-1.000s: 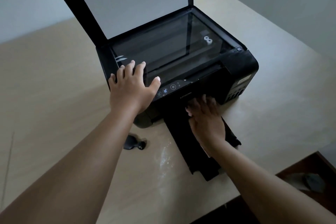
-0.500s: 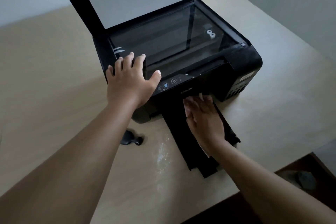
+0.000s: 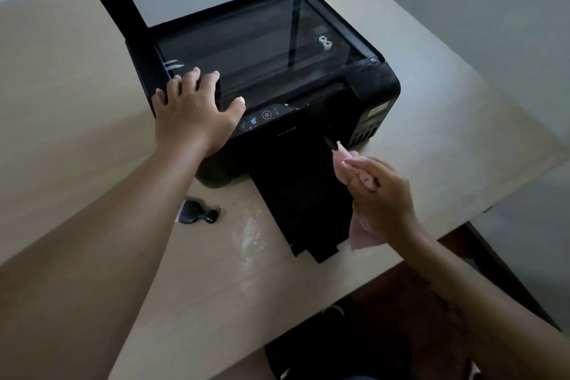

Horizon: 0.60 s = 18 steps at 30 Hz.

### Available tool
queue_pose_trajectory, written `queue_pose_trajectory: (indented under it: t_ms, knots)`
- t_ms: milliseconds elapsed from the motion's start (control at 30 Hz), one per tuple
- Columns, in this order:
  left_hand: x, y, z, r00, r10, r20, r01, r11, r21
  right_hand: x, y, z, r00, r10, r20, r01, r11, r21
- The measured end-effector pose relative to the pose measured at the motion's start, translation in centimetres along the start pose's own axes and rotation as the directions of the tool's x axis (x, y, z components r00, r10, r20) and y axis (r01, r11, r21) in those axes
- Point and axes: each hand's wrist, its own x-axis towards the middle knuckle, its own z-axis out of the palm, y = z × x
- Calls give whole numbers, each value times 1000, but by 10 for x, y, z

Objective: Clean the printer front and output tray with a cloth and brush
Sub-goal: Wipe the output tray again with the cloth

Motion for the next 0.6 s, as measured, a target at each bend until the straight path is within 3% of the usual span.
queue_pose_trajectory:
  t_ms: [100,233,300,400,467,533,600]
  knots:
    - [-2,1,0,1000,7,2,-7,1000,5,-20,2,-21,981,124,-152,-121,992,31]
    - [-3,2,0,1000,10,-9,-10,1000,-2,-60,13,-15,930,271,-249,-270,962,40]
    - [-2,3,-1,1000,13,-9,-13,1000,5,-61,11,0,918,291,-270,-278,957,88]
    - [-3,4,-2,1000,18,-8,-18,1000,3,-36,4,28,924,207,-320,-195,978,69]
    - [-3,3,-3,1000,12,-12,-12,1000,-2,-17,2,42,945,149,-291,-148,989,28]
    - [-3,3,-3,1000,14,-15,-14,1000,5,-11,8,55,980,113,-162,-126,990,-69]
    - [-3,4,-3,1000,16,-15,-16,1000,7,-24,14,73,996,93,-15,-93,931,-353]
